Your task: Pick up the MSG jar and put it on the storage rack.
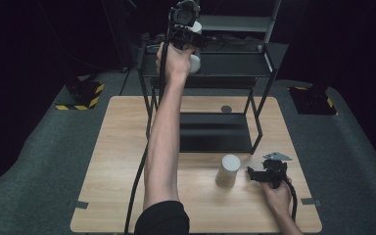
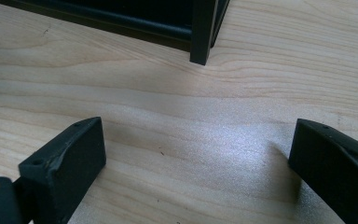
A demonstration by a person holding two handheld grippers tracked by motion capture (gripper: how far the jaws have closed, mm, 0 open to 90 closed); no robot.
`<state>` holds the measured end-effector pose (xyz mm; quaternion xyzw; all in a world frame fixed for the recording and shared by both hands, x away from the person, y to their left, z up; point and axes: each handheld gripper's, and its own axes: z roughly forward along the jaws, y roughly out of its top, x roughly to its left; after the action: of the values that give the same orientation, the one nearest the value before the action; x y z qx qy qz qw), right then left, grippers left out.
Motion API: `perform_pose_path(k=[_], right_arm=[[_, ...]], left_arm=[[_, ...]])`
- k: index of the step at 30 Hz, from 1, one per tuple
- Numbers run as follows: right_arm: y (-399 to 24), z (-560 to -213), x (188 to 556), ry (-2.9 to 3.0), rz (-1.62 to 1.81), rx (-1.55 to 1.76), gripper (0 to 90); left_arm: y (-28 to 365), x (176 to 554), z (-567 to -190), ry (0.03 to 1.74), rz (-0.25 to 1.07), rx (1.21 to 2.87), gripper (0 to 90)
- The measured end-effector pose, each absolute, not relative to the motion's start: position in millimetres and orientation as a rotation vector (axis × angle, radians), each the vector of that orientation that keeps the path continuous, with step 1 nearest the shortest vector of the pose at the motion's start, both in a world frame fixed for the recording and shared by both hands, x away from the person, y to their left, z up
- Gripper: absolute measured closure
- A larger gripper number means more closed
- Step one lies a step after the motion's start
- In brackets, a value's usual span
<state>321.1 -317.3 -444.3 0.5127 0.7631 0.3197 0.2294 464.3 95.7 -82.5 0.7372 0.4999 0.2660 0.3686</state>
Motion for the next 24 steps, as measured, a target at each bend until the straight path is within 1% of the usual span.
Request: perform_pose_path(k=[24], right_arm=[[-317.2, -444.3, 321.0, 2.1, 0.88, 1.41, 3.1]], left_arm=[[100.3, 466.5, -88.2, 1.259, 0.677, 1.889, 35.4]])
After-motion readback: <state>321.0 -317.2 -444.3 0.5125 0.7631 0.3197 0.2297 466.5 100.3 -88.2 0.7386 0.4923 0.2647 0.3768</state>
